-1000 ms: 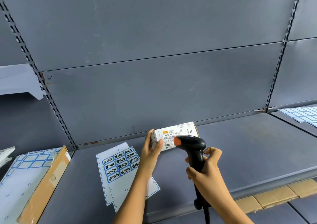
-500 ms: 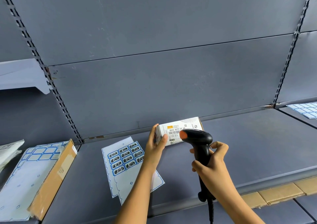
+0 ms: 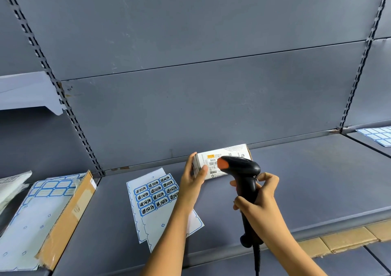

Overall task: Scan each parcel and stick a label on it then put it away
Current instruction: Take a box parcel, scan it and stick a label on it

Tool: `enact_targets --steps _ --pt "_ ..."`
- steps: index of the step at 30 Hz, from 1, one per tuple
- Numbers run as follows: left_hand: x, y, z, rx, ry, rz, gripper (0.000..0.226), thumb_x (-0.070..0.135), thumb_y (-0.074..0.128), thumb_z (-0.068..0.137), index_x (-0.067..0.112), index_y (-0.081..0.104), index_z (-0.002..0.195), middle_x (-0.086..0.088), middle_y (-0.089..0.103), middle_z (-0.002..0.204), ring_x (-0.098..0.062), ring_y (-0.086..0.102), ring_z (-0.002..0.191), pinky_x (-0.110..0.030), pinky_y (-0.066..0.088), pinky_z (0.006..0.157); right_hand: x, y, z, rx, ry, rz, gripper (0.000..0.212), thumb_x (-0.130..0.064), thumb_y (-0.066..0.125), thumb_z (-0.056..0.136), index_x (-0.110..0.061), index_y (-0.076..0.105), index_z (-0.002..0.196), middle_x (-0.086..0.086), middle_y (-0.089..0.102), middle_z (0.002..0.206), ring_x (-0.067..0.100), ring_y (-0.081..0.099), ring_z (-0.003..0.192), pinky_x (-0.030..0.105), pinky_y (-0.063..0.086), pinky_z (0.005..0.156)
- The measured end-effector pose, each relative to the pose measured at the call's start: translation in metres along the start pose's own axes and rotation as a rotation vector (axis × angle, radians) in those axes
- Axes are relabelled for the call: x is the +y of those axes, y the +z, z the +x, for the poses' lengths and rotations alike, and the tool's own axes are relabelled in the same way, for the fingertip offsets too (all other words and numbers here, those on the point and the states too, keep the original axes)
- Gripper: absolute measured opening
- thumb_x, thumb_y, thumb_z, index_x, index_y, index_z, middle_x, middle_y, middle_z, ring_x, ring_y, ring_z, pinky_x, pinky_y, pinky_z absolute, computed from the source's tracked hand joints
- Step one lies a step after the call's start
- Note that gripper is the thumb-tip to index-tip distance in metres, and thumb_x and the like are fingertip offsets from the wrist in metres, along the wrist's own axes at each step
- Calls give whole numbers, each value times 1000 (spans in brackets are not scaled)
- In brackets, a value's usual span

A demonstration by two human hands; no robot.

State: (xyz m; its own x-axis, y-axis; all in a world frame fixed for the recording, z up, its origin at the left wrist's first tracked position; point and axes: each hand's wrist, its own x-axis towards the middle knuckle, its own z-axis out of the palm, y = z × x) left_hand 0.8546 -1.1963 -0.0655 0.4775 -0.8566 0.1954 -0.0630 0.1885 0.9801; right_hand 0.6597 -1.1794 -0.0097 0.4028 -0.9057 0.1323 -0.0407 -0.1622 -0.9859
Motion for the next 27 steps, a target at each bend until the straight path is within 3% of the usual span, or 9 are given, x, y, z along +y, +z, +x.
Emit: enact_targets --steps 5,11,21,27 --pt "0 -1 0 -6 2 5 69 49 65 77 37 38 138 10 62 124 -9 60 114 -29 50 95 0 0 1 -9 10 30 49 13 52 78 -25 24 89 0 68 95 14 57 59 21 48 58" --pt "2 0 -2 -5 -3 -3 54 40 62 80 44 40 130 18 64 116 -6 61 111 -26 51 92 2 -3 3 -8 43 89 48 14 51 81 -26 25 88 5 68 94 14 54 54 27 46 60" --pt "3 1 -2 -2 -5 -26 55 39 63 81 42 40 131 13 63 120 -7 61 111 -26 51 91 2 -5 2 -12 57 91 48 13 50 80 -26 25 88 6 69 91 15 55 54 33 46 63" --pt "1 1 -1 25 -25 -13 46 38 65 81 48 46 122 16 62 122 -5 58 115 -36 45 102 12 -36 35 184 136 249 50 13 56 82 -22 23 96 2 71 93 21 53 60 35 41 62"
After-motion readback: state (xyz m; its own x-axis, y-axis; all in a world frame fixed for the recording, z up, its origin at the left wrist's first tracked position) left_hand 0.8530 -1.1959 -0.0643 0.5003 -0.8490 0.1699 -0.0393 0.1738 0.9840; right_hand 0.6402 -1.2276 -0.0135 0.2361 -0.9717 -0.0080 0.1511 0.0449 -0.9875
